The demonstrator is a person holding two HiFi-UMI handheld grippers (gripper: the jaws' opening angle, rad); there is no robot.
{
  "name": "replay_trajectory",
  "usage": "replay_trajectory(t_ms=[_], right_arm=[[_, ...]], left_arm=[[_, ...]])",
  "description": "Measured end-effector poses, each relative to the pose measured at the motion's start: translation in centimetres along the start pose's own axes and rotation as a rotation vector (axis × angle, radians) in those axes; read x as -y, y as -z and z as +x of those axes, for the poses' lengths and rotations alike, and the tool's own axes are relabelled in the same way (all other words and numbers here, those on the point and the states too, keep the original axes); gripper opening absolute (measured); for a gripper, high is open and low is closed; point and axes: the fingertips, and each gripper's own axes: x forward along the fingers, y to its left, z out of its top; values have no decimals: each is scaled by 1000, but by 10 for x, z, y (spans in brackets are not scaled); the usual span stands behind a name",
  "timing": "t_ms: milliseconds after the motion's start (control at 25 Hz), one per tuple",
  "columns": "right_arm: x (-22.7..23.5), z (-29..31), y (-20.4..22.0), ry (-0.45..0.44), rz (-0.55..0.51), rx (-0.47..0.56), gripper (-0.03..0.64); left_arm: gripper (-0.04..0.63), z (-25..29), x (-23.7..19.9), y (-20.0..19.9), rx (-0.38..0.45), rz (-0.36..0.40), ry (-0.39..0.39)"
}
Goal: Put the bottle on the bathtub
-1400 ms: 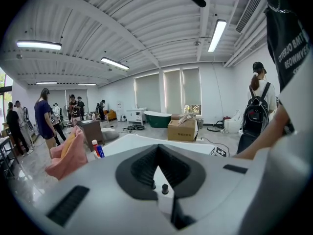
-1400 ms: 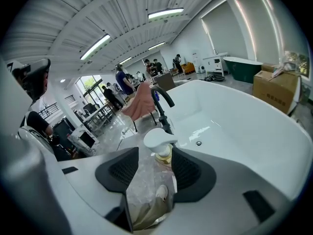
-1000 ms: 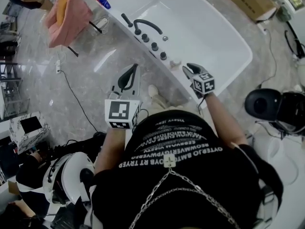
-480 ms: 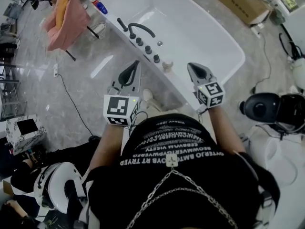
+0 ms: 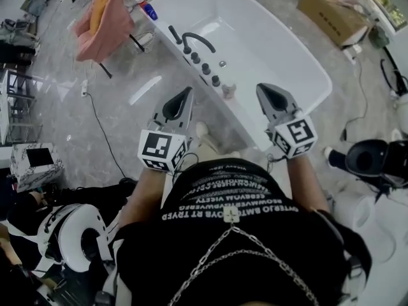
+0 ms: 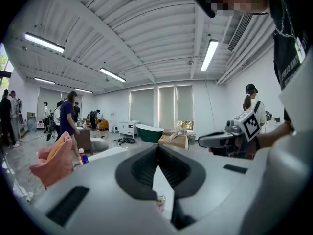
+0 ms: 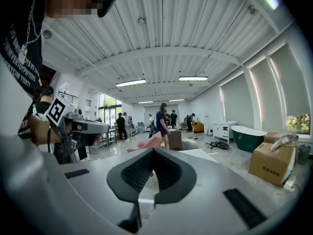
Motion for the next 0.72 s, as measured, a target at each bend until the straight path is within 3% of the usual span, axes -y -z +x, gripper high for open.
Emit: replay_trajectory(t_ms=[240, 440, 720], right_arm=[[-20, 4, -9, -43, -36, -7, 2], [-32, 9, -12, -14, 2, -1, 3], [-34, 59, -11, 17, 53, -33, 3]], left_arm=[[2, 1, -4, 8, -22, 40, 2], [2, -7, -15, 8, -49, 41, 26], [2, 7, -70, 7, -61, 60, 49]])
